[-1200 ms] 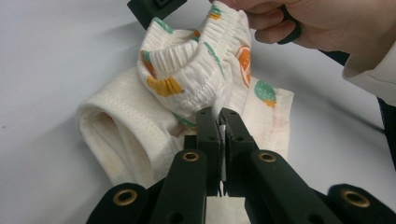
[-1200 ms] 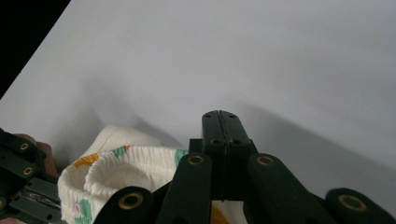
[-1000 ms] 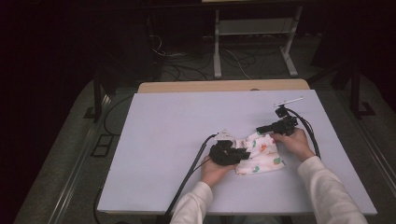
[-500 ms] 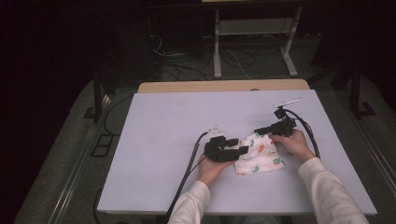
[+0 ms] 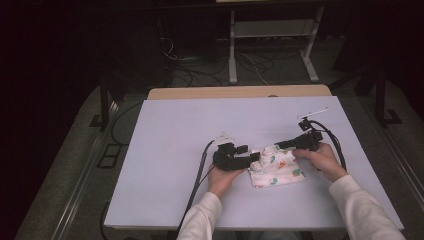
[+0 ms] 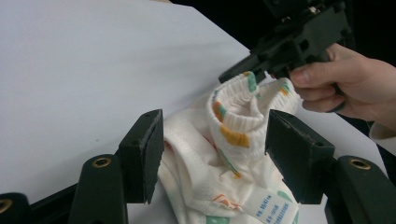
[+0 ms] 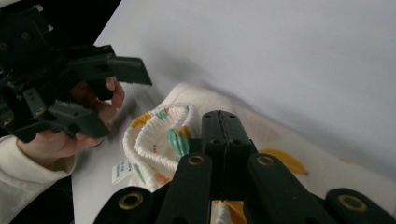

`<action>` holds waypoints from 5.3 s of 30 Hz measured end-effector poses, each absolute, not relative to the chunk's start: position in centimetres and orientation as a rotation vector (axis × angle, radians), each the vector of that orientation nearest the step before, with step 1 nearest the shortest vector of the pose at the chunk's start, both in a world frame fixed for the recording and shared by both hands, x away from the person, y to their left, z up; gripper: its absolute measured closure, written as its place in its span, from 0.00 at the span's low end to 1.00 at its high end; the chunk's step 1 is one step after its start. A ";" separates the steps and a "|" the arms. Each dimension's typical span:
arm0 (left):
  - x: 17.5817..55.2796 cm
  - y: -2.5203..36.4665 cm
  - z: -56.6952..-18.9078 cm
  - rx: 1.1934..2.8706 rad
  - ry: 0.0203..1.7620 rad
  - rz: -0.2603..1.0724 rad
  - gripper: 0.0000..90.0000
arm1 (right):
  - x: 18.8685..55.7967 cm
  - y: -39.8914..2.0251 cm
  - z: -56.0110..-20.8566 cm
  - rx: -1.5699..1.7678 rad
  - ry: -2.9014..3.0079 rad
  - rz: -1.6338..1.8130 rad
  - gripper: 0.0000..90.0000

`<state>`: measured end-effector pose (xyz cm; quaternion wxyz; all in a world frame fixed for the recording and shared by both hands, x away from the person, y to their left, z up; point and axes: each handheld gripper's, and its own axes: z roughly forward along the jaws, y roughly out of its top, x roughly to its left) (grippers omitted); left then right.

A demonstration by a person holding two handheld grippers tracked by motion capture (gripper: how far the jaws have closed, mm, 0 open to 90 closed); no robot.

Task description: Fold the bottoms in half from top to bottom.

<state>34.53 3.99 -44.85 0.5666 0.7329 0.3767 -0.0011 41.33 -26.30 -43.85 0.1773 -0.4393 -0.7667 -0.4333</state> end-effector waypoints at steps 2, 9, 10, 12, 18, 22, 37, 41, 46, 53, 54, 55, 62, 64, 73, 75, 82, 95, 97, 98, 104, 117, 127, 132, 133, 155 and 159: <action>34.6 4.0 -44.9 1.722 0.889 -0.002 0.40 | 40.9 -26.4 -43.8 -1.247 -2.169 -1.226 0.99; 34.6 4.2 -44.8 1.710 0.896 0.000 0.39 | 39.4 -26.8 -43.3 -1.264 -2.177 -1.262 0.99; 34.6 4.2 -44.7 1.709 0.897 -0.002 0.39 | 39.1 -26.8 -43.2 -1.270 -2.174 -1.264 0.99; 34.6 4.2 -44.7 1.712 0.896 -0.004 0.38 | 38.6 -26.9 -43.2 -1.275 -2.176 -1.270 0.99; 34.7 4.3 -44.7 1.707 0.907 -0.019 0.33 | 37.3 -27.2 -43.1 -1.278 -2.167 -1.290 0.99; 34.8 4.4 -44.7 1.698 0.910 -0.027 0.30 | 36.3 -27.4 -43.3 -1.272 -2.171 -1.288 0.99; 35.1 4.0 -45.3 1.746 0.949 -0.036 0.16 | 33.3 -27.7 -44.5 -1.233 -2.213 -1.251 0.99; 35.1 3.7 -45.2 1.762 0.944 -0.042 0.16 | 33.2 -27.6 -44.8 -1.237 -2.229 -1.233 0.99; 35.2 3.5 -45.1 1.768 0.938 -0.039 0.16 | 33.2 -27.0 -45.2 -1.225 -2.264 -1.190 0.99; 35.2 3.8 -45.0 1.775 0.938 -0.031 0.15 | 33.1 -26.8 -45.5 -1.226 -2.294 -1.170 0.99; 35.2 3.8 -44.9 1.774 0.937 -0.031 0.15 | 33.0 -26.8 -45.7 -1.229 -2.295 -1.174 0.99; 35.2 3.8 -44.9 1.774 0.938 -0.030 0.15 | 32.9 -26.8 -45.8 -1.231 -2.295 -1.175 0.99; 35.3 3.8 -44.8 1.785 0.927 -0.031 0.15 | 32.7 -26.8 -45.4 -1.223 -2.306 -1.191 0.99; 35.3 3.8 -44.7 1.793 0.921 -0.031 0.15 | 32.7 -26.9 -45.2 -1.221 -2.308 -1.201 0.99; 35.6 3.6 -44.1 1.821 0.895 -0.051 0.15 | 33.1 -27.5 -43.5 -1.219 -2.363 -1.296 0.82; 35.7 3.6 -44.0 1.818 0.886 -0.055 0.15 | 33.2 -27.5 -43.0 -1.223 -2.363 -1.319 0.76; 36.1 3.5 -43.3 1.841 0.866 -0.087 0.12 | 33.8 -27.2 -41.8 -1.180 -2.408 -1.346 0.52; 37.1 3.2 -41.7 1.905 0.833 -0.089 0.01 | 36.1 -27.2 -41.2 -1.195 -2.408 -1.304 0.17; 37.3 3.1 -41.5 1.920 0.825 -0.089 0.00 | 36.5 -27.3 -41.0 -1.194 -2.423 -1.301 0.14; 37.4 3.0 -41.5 1.930 0.821 -0.084 0.00 | 36.6 -27.4 -40.9 -1.203 -2.425 -1.307 0.14; 38.0 2.8 -41.5 1.961 0.825 -0.086 0.00 | 37.6 -28.3 -40.7 -1.240 -2.412 -1.310 0.01; 39.5 2.8 -42.7 1.917 0.870 -0.151 0.00 | 39.5 -29.5 -42.6 -1.296 -2.370 -1.323 0.04; 40.4 2.8 -44.2 1.918 0.899 -0.175 0.11 | 40.7 -29.8 -44.0 -1.340 -2.367 -1.329 0.16; 40.7 2.5 -45.1 1.944 0.904 -0.193 0.16 | 41.2 -30.0 -45.0 -1.357 -2.370 -1.302 0.24; 40.7 2.4 -45.3 1.944 0.902 -0.197 0.17 | 41.3 -30.0 -45.1 -1.354 -2.371 -1.301 0.27; 40.5 2.1 -45.6 1.979 0.871 -0.212 0.89 | 41.4 -29.1 -45.6 -1.259 -2.401 -1.212 0.96; 40.3 2.5 -44.9 1.988 0.850 -0.183 0.90 | 41.3 -29.3 -45.2 -1.288 -2.343 -1.237 0.96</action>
